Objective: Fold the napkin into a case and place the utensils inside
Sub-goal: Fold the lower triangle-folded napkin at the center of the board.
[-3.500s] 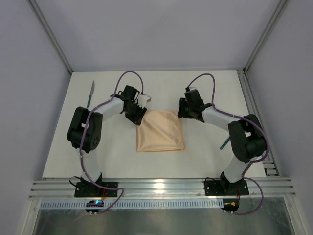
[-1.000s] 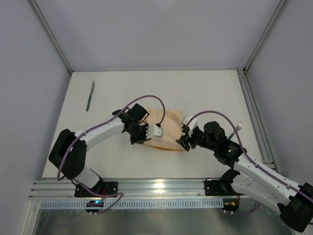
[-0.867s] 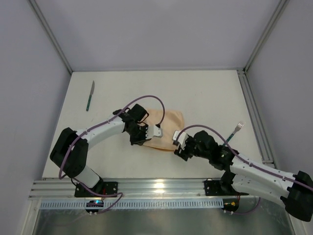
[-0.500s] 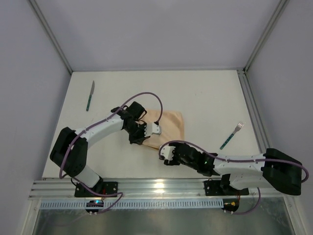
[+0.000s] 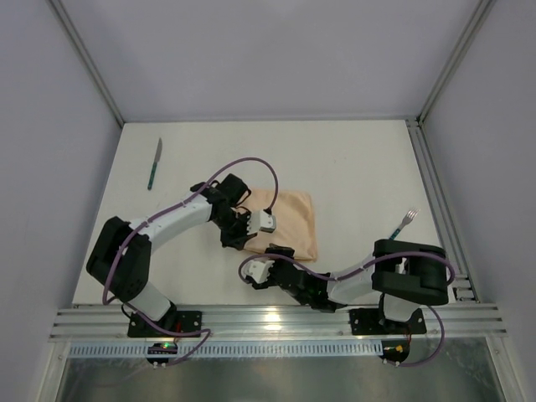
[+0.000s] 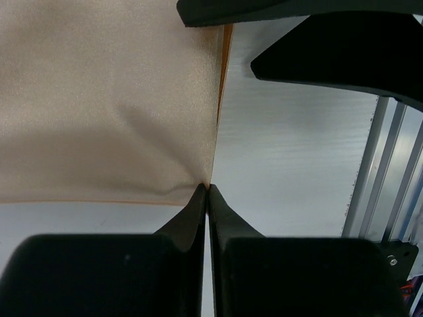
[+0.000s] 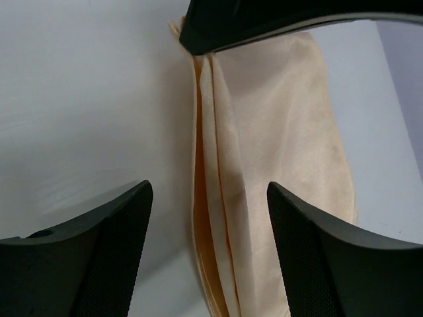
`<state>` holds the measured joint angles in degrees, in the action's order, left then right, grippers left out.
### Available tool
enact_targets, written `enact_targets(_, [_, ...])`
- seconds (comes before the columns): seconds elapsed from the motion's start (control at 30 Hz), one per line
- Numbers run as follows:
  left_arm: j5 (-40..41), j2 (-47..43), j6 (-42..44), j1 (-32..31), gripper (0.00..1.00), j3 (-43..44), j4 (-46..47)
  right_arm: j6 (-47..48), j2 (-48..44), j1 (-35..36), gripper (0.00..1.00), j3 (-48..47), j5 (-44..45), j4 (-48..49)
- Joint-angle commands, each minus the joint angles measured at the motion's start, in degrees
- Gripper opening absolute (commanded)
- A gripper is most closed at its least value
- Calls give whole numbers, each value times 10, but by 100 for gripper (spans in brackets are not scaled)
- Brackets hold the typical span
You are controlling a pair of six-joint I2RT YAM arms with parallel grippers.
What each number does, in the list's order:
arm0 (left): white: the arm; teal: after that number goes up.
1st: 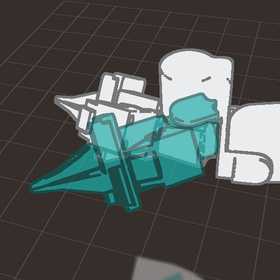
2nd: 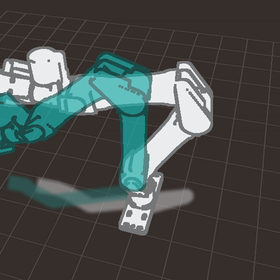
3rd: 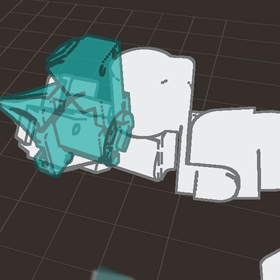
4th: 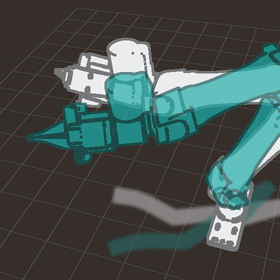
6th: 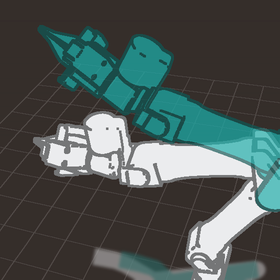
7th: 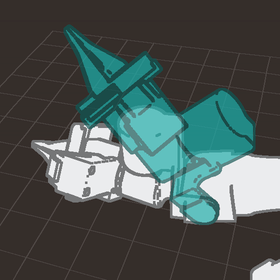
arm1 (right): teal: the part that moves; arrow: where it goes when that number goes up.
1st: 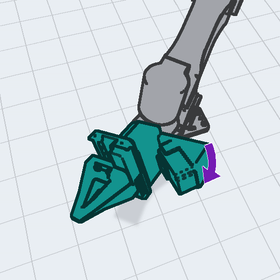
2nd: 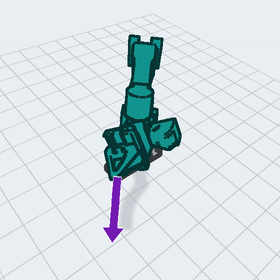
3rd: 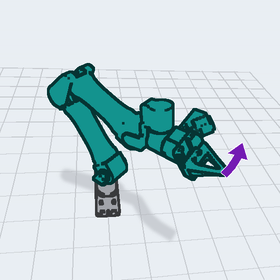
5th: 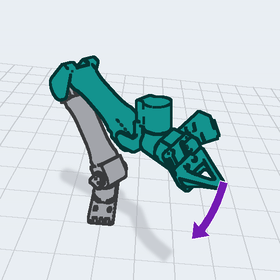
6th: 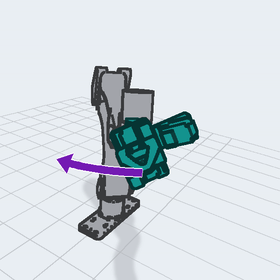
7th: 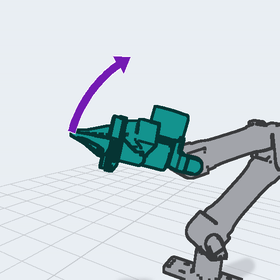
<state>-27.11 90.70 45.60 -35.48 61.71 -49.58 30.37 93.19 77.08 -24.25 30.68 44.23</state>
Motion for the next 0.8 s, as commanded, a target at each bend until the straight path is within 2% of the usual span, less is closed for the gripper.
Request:
enact_targets(0.0, [-24, 2, 7, 3, 0, 21, -15, 0, 18, 3, 74, -25, 44, 89])
enact_targets(0.37, [-40, 9, 10, 15, 0, 35, -27, 20, 38, 2, 73, -50, 36, -44])
enact_targets(0.5, [-53, 11, 14, 23, 0, 41, -38, 12, 52, -11, 68, -53, 38, -78])
enact_targets(0.6, [-56, 12, 15, 25, 0, 39, -38, 14, 66, -24, 58, -61, 39, -86])
enact_targets(0.7, [-61, 16, 17, 28, 0, 39, -41, 7, 70, -34, 43, -70, 33, -101])
enact_targets(0.73, [-60, 18, 17, 28, 0, 38, -41, 7, 71, -39, 33, -71, 33, -102])
enact_targets(0.77, [-62, 19, 16, 29, 0, 37, -41, 6, 73, -42, 29, -74, 32, -106])
